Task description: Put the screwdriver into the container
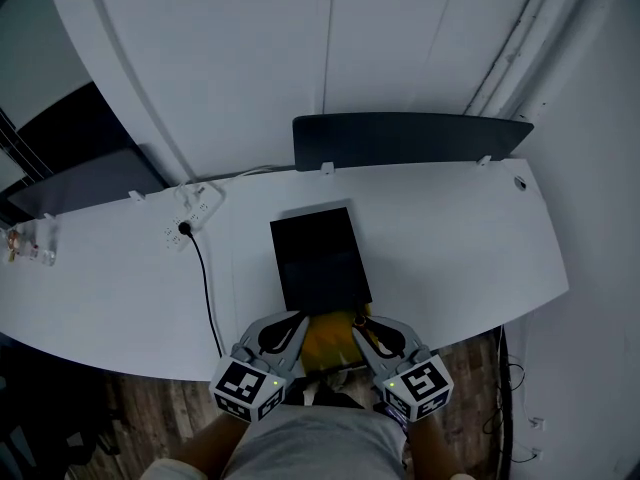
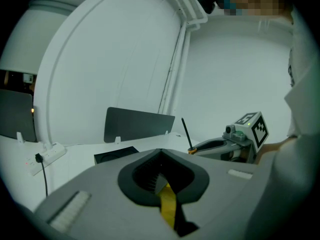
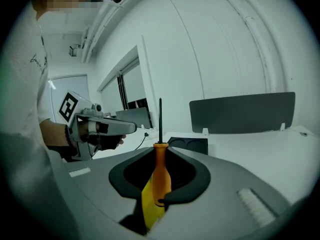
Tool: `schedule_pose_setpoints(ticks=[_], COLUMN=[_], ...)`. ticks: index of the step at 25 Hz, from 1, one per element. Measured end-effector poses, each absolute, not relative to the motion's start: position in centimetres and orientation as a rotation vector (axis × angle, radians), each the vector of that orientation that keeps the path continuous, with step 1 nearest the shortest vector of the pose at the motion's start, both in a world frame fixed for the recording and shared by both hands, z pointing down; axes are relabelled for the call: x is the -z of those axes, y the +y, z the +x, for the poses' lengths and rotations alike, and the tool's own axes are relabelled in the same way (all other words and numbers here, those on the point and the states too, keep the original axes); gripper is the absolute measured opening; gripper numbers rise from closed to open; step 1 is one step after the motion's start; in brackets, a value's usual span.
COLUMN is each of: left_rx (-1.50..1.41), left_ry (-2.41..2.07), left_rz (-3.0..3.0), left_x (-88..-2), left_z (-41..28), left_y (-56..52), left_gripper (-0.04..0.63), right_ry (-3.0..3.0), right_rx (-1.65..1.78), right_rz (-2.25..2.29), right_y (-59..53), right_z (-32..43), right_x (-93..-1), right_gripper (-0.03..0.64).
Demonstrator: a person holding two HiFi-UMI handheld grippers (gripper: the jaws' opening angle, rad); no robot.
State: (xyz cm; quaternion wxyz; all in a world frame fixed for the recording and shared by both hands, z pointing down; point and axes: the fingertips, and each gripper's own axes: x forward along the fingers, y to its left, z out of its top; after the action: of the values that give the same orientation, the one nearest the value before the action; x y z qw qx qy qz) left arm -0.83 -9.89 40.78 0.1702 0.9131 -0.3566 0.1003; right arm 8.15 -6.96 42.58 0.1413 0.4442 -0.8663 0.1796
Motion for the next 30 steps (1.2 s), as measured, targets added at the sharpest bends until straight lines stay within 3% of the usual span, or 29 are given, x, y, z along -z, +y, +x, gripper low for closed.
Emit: schedule_pose_setpoints(ticks=[30], left_rx=[-0.326], left_ry=[-1.034], left_rz=[2.520], left_x=[-45.5], left_z=[-2.6], left_y=[-10.5], left_gripper=[0.000], right_ry=[-2.362], right_rx=[-0.533], right_rz=[1.152], right_y=[-7.4], right_z=[8.4], right_x=[-48.4], right_gripper=[0.086])
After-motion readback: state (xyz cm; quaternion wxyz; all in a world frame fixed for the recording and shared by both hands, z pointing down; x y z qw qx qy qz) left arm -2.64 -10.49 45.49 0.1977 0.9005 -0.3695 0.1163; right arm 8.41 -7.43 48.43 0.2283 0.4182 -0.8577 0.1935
